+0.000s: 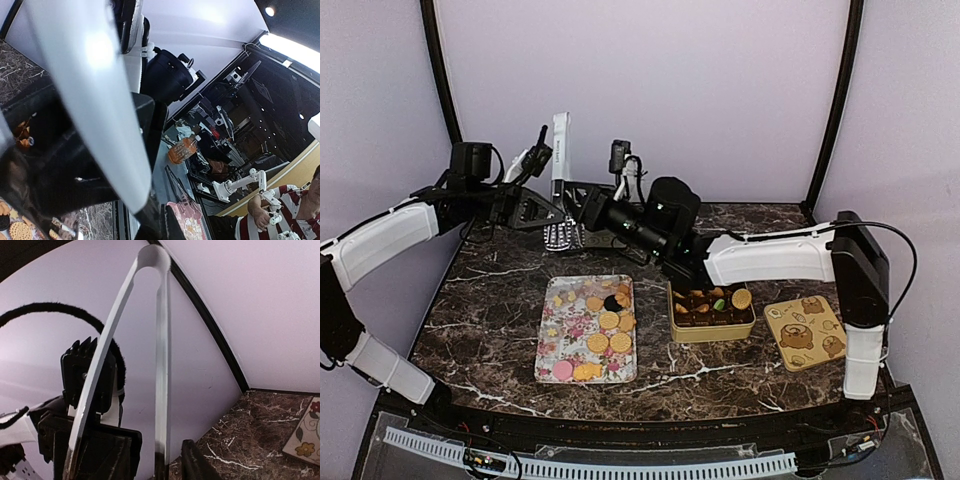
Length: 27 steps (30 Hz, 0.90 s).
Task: Pack the cookies
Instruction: Pass from the right arm to the left, then pass from the left arm to the right
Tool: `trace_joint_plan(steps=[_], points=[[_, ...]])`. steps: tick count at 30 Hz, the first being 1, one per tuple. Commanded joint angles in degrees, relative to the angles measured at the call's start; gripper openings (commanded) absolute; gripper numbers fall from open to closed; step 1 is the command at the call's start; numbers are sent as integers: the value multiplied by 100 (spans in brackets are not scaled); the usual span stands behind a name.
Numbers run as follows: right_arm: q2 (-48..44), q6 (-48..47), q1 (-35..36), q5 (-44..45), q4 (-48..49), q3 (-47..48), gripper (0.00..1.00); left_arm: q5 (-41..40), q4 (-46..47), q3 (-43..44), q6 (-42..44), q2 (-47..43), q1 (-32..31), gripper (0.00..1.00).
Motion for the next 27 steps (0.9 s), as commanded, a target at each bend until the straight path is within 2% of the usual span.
trace_joint_plan(steps=[1,3,7,10,13,20,27], points=[[-224,415,-496,-1759,308,60,49,88,-1241,309,1198,-188,-23,0],[-234,814,-914,-2864,4,231,53,-59,-2282,540,2175,-98,-67,0],[-742,-360,-1228,-3855,-1818,381,69,-823,-4784,1040,4455,257,-356,0],[-859,-800,-1278,-4764,-2873,506,73,-1458,-5715,1093,5640,440,-702,0],[-932,-1100,-1273,-5162,-3407,461,77,-1894,-6016,1106,6011,505,-943,0],[-1102,-780,-1173,-5747,-2583,-34,78,-2263,-5983,1383,6014,607,-1094,0],[-1359,-910,-1238,-5662,-2653,-451,79,-2253,-5955,1525,5928,562,-1089,0]])
